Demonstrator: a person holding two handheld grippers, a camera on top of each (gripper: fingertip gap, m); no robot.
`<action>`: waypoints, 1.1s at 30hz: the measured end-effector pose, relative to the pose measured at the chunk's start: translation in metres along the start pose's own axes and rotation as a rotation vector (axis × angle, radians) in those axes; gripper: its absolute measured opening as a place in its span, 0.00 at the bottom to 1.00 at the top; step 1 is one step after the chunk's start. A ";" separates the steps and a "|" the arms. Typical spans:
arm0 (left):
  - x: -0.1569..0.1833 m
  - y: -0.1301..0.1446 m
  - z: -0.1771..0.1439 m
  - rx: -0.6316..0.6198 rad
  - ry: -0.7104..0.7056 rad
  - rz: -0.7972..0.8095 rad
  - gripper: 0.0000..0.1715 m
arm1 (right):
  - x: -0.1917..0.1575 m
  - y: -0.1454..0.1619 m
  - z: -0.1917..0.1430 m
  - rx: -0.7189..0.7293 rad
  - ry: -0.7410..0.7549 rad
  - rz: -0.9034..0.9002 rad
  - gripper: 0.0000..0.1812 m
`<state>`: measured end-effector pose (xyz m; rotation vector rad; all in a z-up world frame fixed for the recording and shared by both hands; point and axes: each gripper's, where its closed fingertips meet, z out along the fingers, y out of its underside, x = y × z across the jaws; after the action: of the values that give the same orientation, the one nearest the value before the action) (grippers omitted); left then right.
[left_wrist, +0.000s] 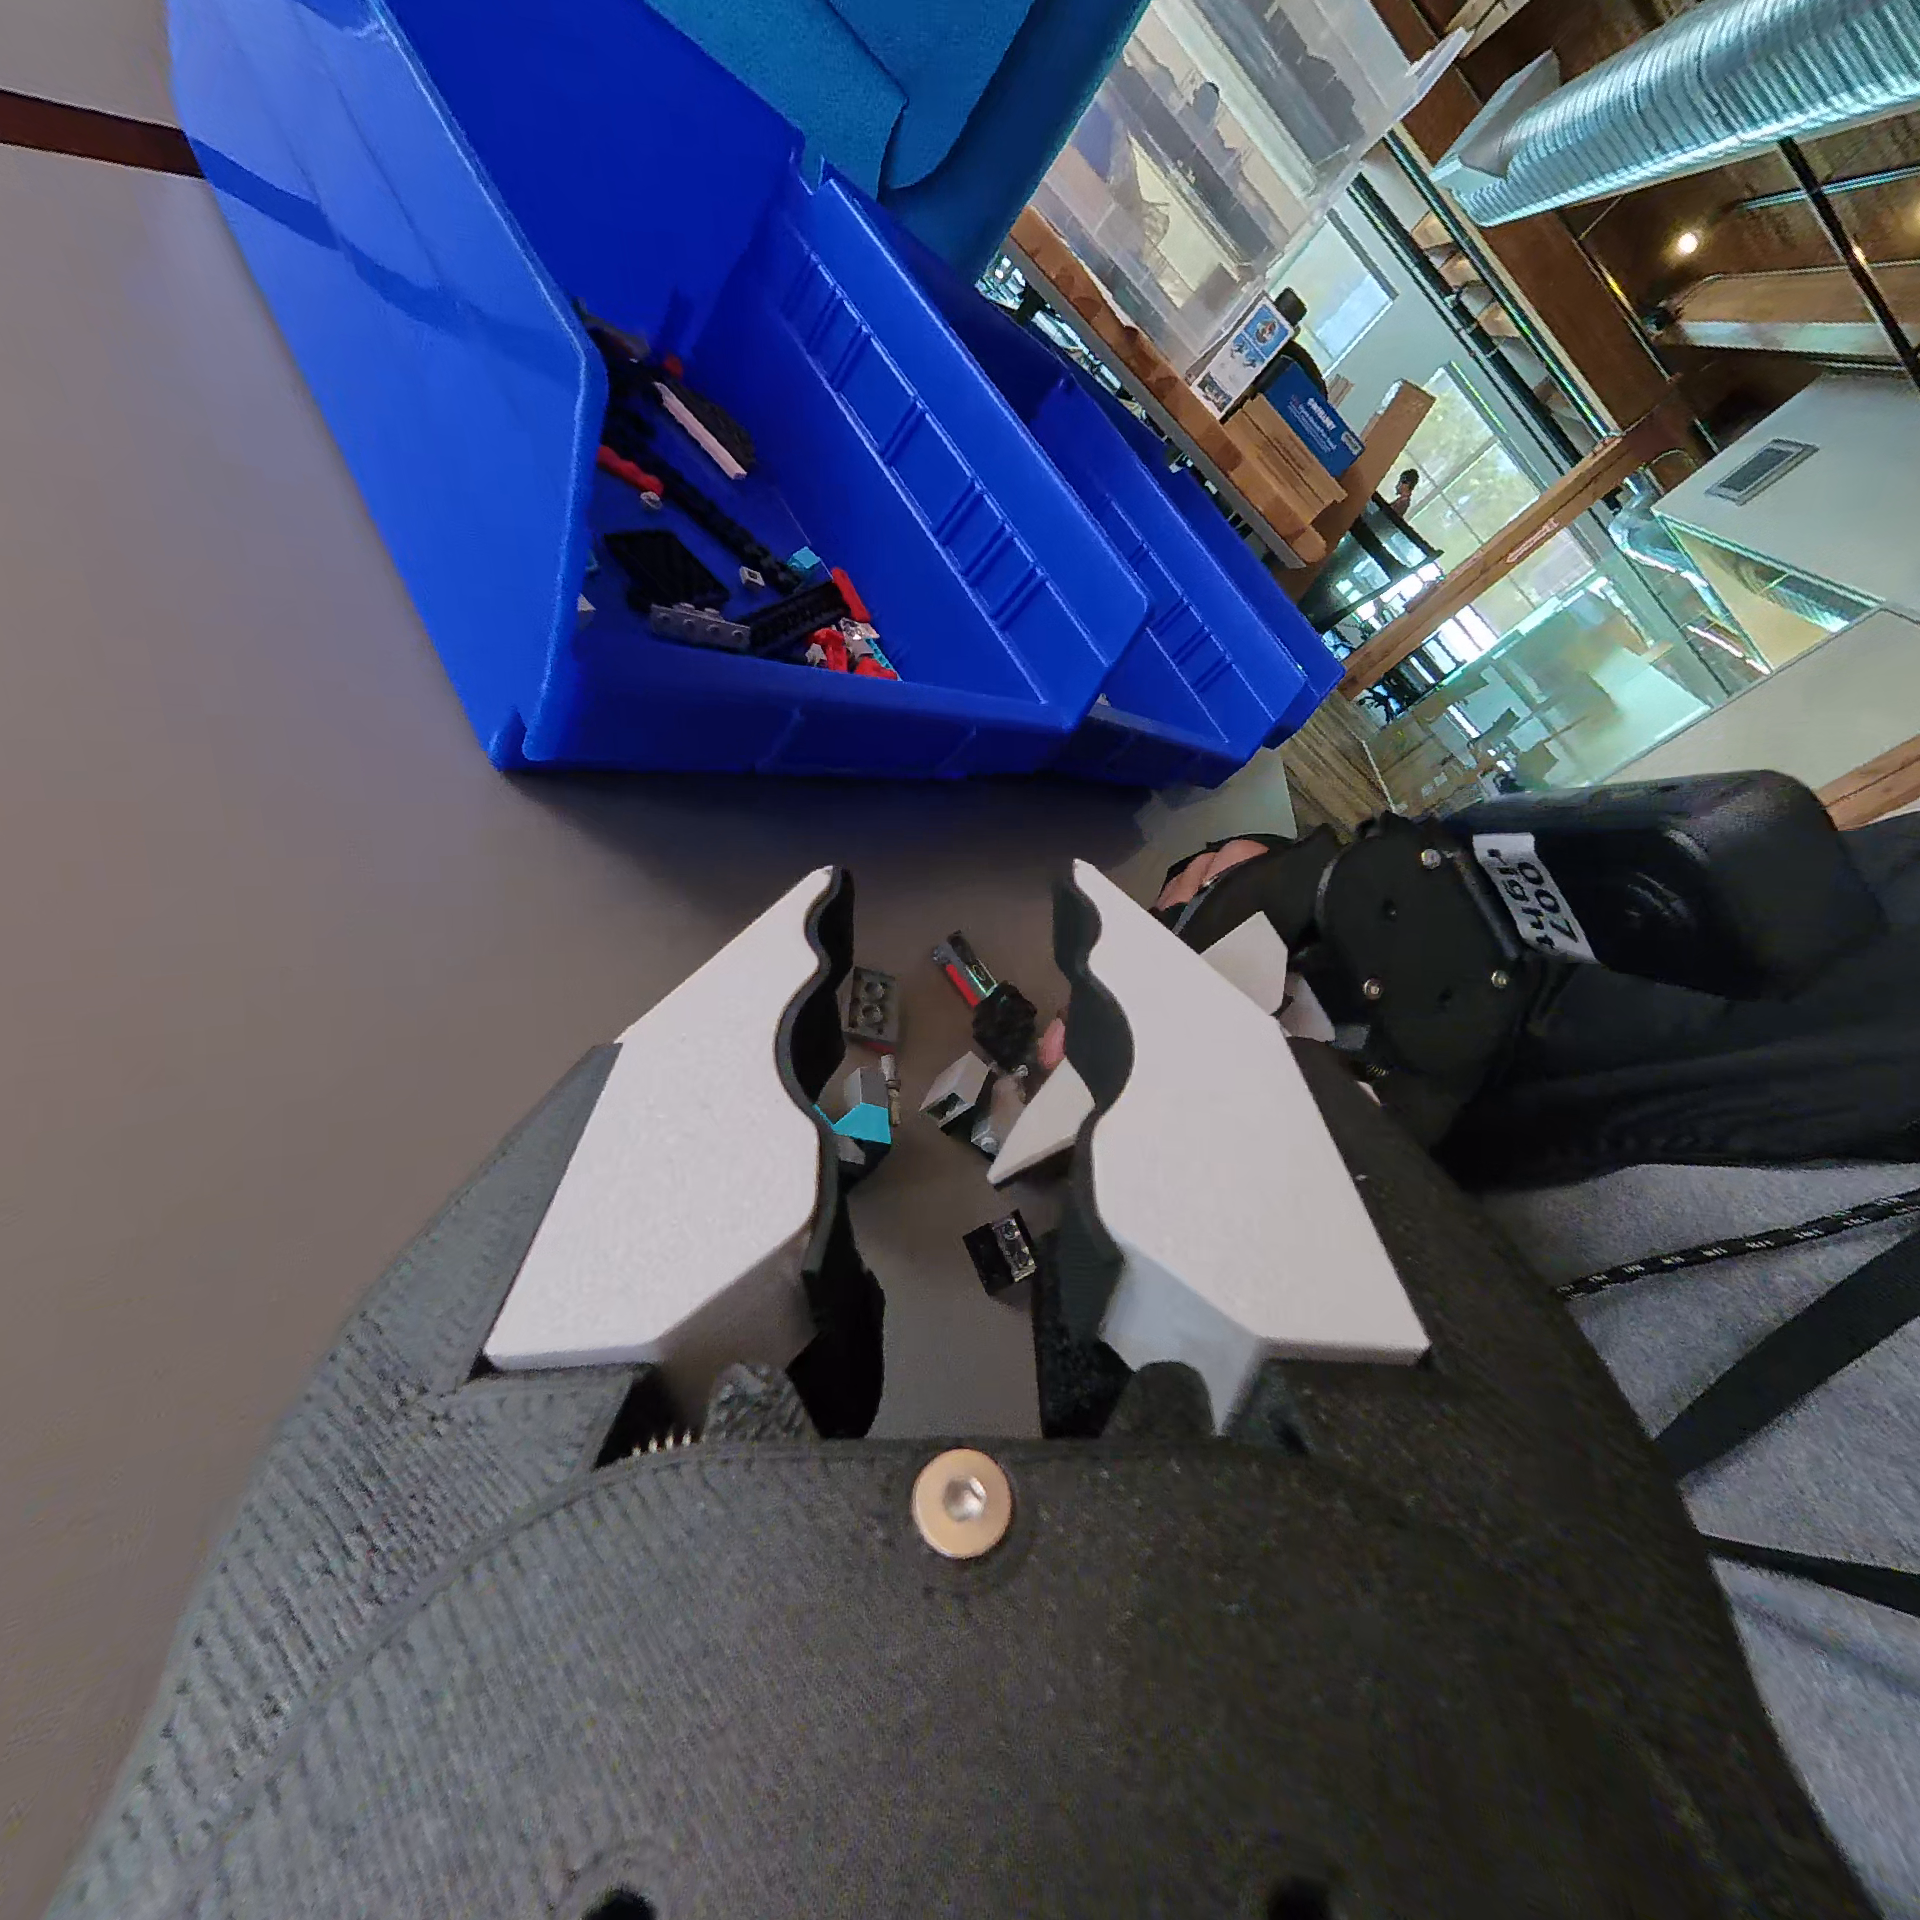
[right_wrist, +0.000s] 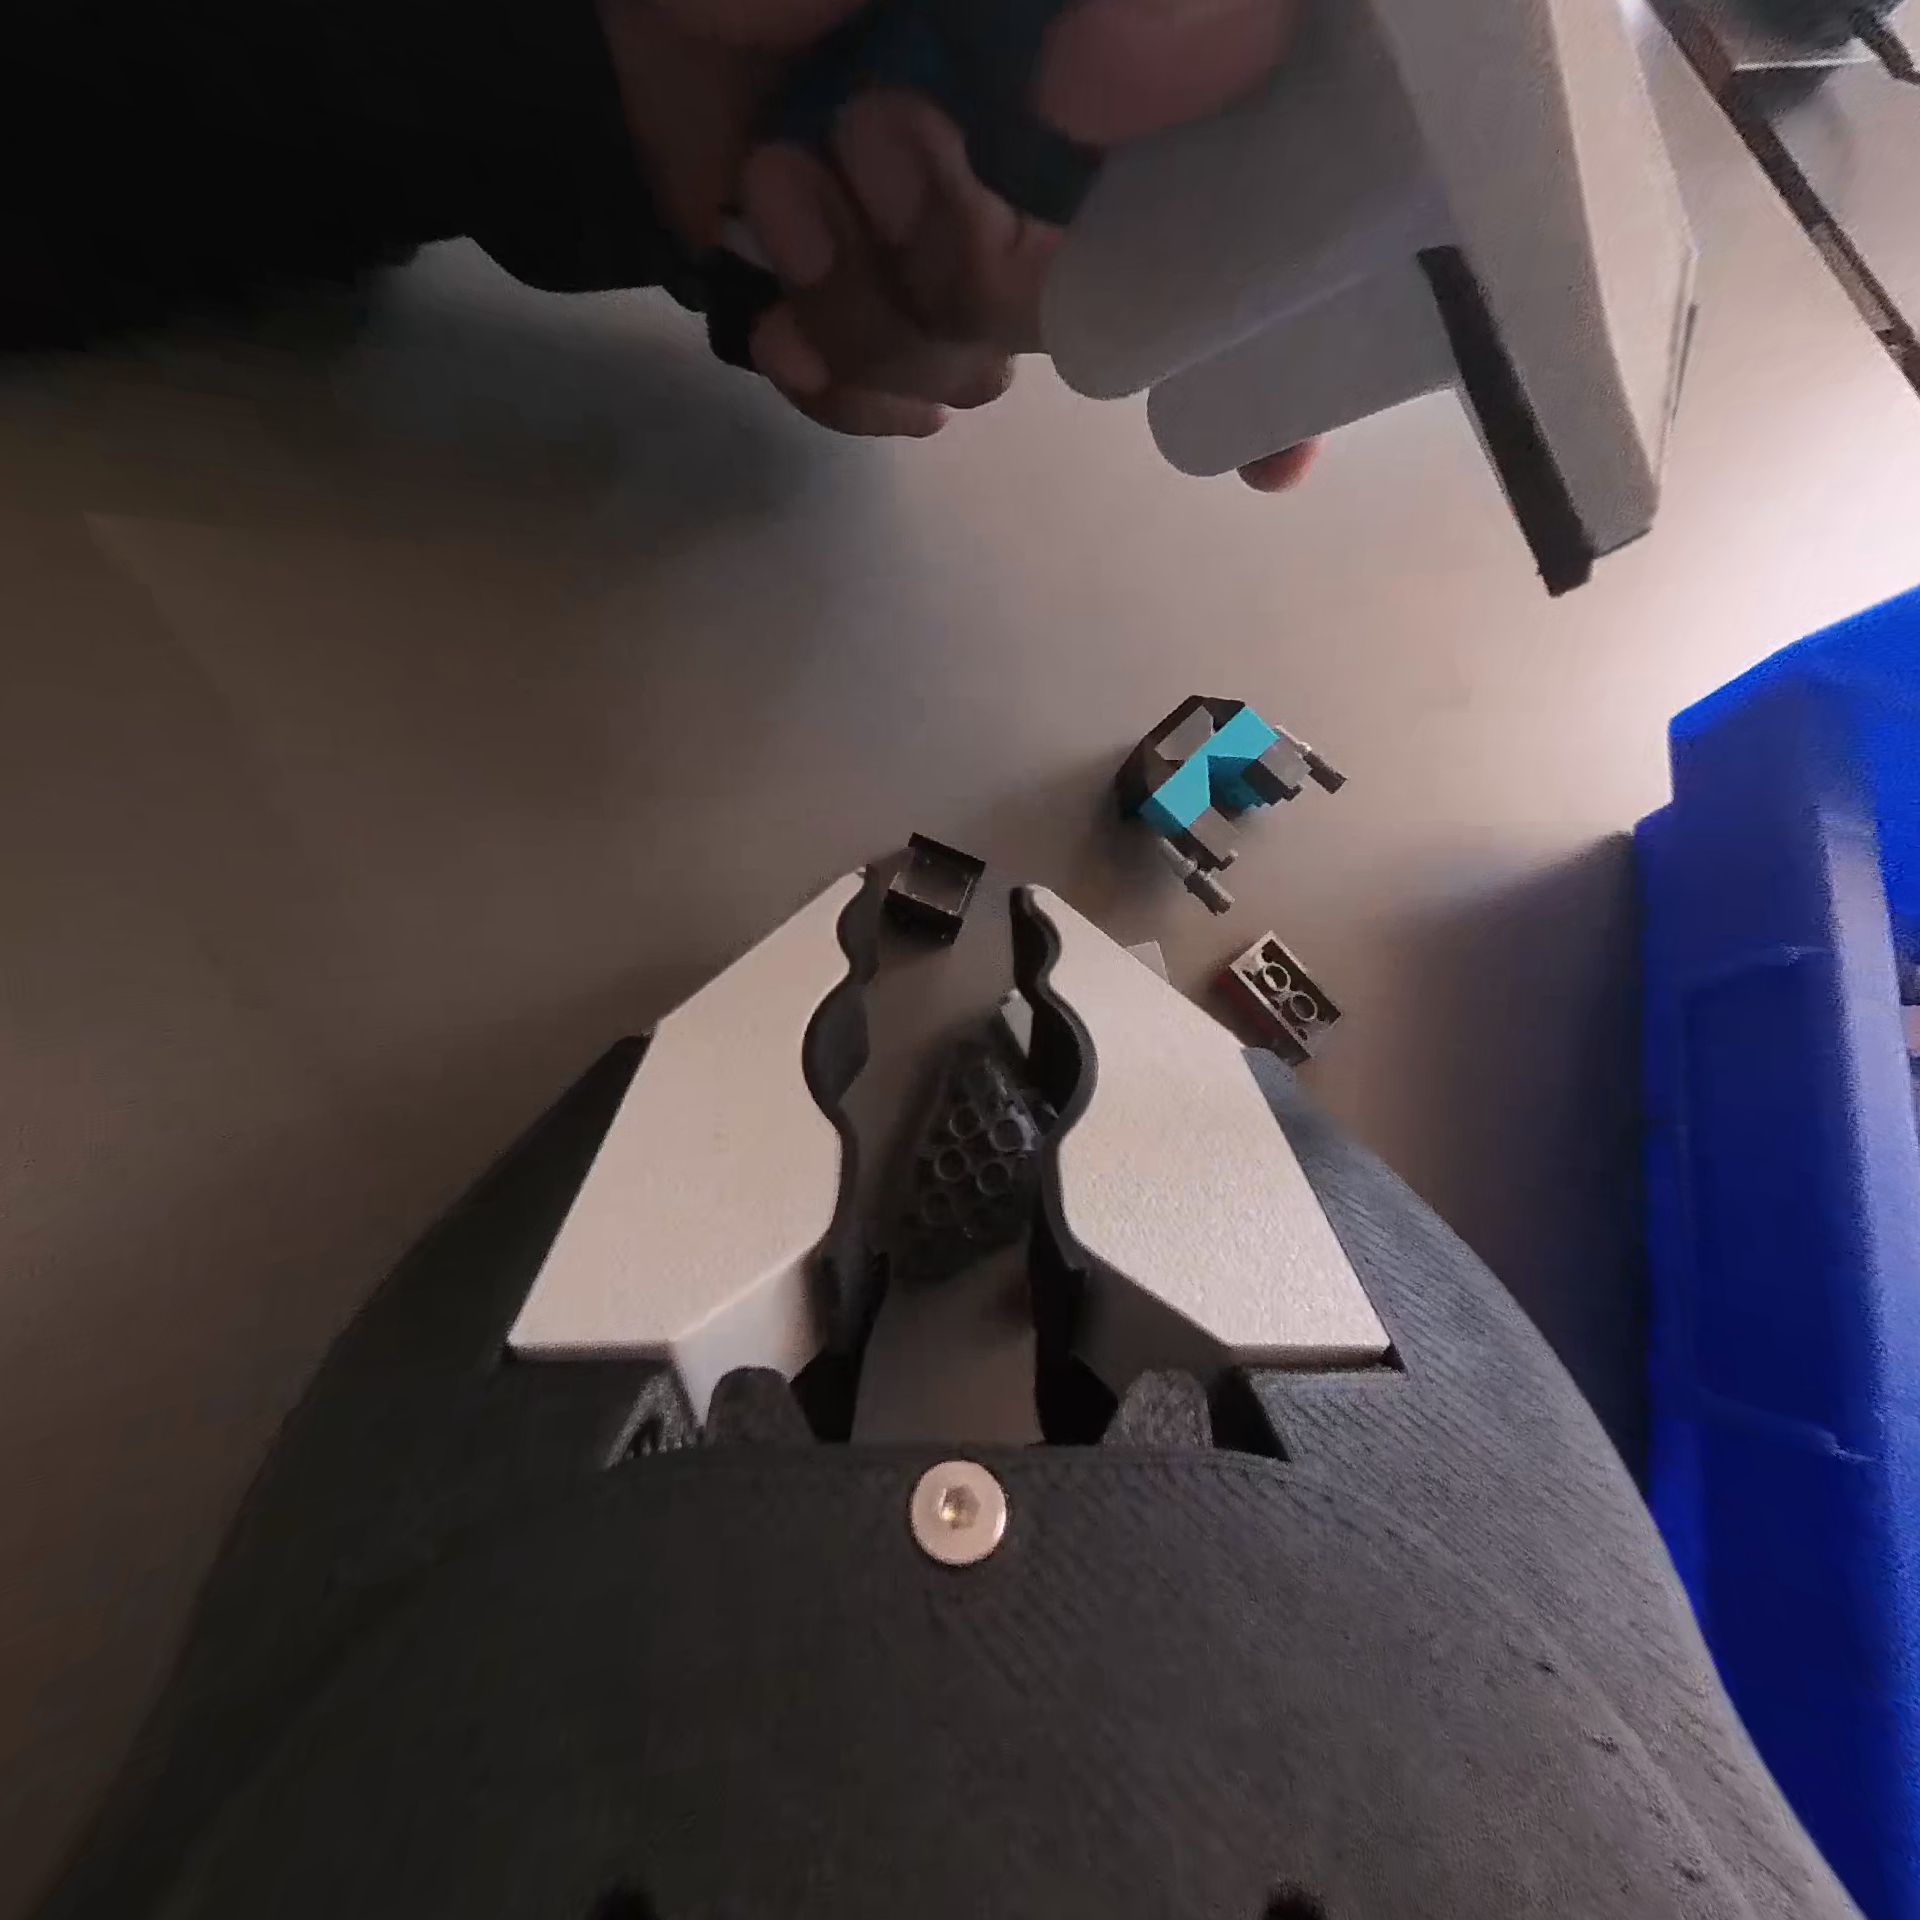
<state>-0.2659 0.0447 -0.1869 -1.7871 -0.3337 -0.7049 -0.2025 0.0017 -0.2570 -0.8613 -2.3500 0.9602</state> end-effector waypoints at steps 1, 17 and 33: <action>0.000 0.000 0.000 0.000 0.001 0.000 0.23 | 0.000 0.001 0.001 -0.009 0.008 -0.011 0.15; 0.016 0.011 0.004 -0.055 0.129 -0.134 0.22 | 0.022 -0.025 -0.029 0.199 0.062 -0.168 0.10; 0.042 0.033 0.018 -0.162 0.229 -0.123 0.19 | 0.046 -0.032 -0.053 0.259 0.277 -0.448 0.10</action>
<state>-0.2096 0.0455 -0.1903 -1.8259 -0.2386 -1.0389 -0.2144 0.0391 -0.1907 -0.3204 -2.0017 0.8636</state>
